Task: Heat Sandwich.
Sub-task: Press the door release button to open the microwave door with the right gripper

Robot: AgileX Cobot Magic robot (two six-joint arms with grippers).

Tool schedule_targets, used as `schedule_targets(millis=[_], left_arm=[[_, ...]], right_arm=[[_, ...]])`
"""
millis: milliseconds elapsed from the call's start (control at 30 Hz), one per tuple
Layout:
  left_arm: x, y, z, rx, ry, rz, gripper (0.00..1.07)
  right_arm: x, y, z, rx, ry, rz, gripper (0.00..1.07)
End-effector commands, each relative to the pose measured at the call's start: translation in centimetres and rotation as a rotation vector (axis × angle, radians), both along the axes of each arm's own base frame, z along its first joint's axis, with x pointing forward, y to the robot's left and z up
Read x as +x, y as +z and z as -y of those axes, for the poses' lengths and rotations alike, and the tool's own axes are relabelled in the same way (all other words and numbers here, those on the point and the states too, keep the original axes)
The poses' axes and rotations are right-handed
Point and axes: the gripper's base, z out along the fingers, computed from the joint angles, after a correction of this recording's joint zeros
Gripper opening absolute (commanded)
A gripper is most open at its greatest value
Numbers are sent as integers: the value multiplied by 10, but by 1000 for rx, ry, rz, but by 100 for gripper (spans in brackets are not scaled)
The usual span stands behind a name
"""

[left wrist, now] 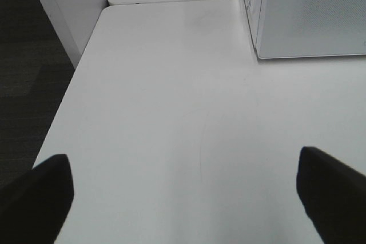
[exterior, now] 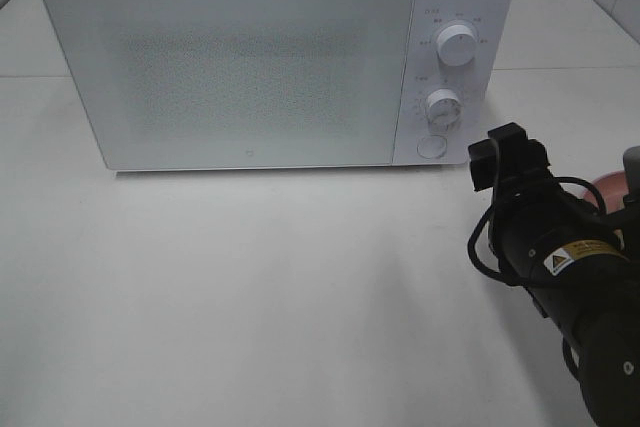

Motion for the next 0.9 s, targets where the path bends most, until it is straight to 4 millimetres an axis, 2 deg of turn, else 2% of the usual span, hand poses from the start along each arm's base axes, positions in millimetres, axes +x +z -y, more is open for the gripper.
schedule_targets(millis=[33,133,333,367,433,467,500,533,600,667,900], left_arm=[[-4,1,0,-4,7,43,104],[-4,1,0,-4,7,43,104],[-4,1,0,-4,7,43,104],[-4,1,0,-4,7,43,104],[-4,1,0,-4,7,43,104],[-4,1,0,-4,7,43,104],[-4,1,0,-4,7,43,104],[-4,1,0,-4,7,43,104],[-4,1,0,-4,7,43,104],[-4,1,0,-4,7,43,104],[-4,1,0,-4,7,43,104]], right_arm=[[0,3,-1,169,-45,30,75],[0,3,-1,301,-90,27,72],[0,3,-1,348,-106,25,59],[0,3,-1,348,-106,25,50],[0,3,-1,348,-106,25,39],[0,3,-1,348,-106,25,39],[0,3,-1,347,-105,24,32],[0,2,-1,346,-104,11,18],[-1,0,-2,345,-102,-6,4],[-1,0,-2,344,-99,-15,0],[-1,-1,-3,321,-77,-26,1]])
